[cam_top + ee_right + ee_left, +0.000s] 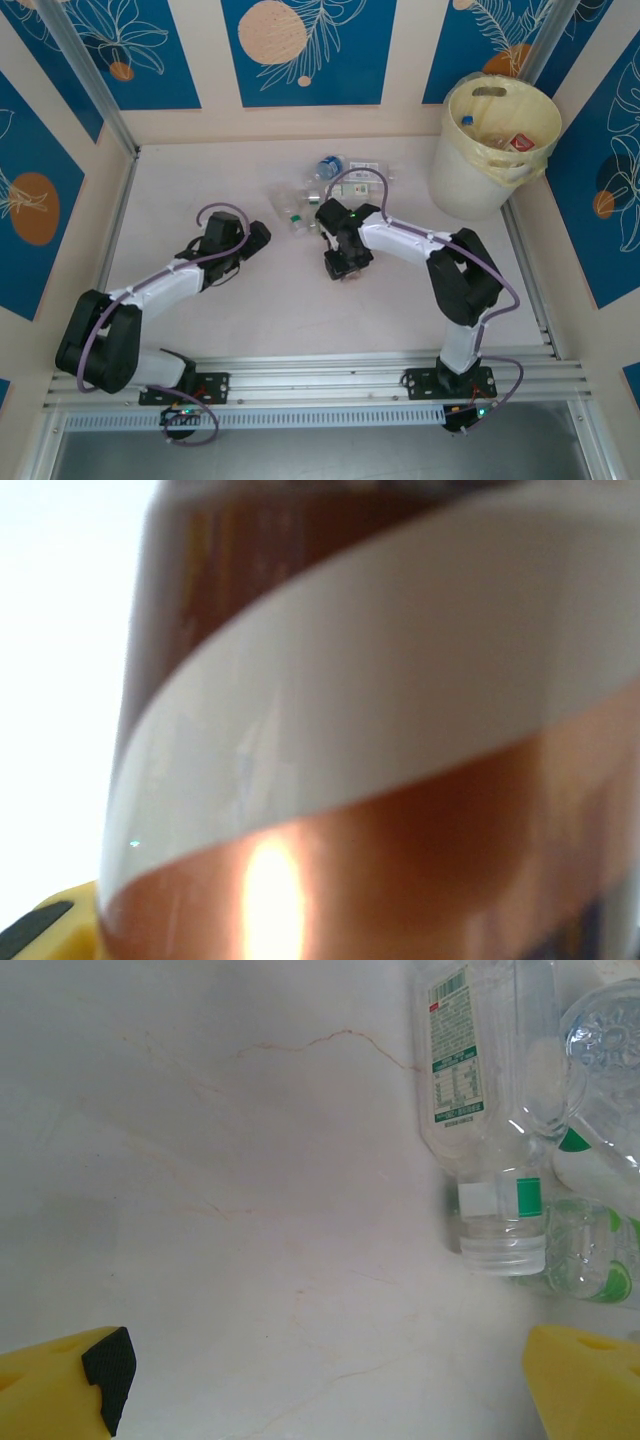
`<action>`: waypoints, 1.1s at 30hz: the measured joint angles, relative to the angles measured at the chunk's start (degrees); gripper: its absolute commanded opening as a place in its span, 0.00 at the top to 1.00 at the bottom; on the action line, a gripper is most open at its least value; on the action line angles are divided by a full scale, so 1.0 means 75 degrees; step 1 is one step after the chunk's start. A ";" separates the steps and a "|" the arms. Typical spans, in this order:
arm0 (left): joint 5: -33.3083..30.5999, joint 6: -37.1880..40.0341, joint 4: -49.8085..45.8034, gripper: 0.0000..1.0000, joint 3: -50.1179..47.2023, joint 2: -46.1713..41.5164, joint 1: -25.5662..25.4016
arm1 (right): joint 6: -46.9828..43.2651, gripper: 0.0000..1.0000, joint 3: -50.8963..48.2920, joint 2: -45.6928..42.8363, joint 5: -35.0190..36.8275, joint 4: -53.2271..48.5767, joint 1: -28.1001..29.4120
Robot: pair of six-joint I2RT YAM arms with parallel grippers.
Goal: Put the plastic bottles in the bin
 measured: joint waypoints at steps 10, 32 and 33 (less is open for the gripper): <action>0.0023 -0.0003 0.0006 0.00 0.0000 0.0026 0.0012 | 0.0064 0.70 -0.0766 -0.1521 -0.0090 0.1017 -0.0527; 0.0507 -0.0061 0.0405 0.00 0.0000 0.0271 0.0015 | 0.1649 0.71 -0.1151 -0.2999 -0.1378 0.4672 -0.3448; 0.0507 -0.0061 0.0405 0.00 0.0000 0.0271 0.0015 | 0.1614 0.71 -0.1000 -0.3051 -0.1378 0.4692 -0.3646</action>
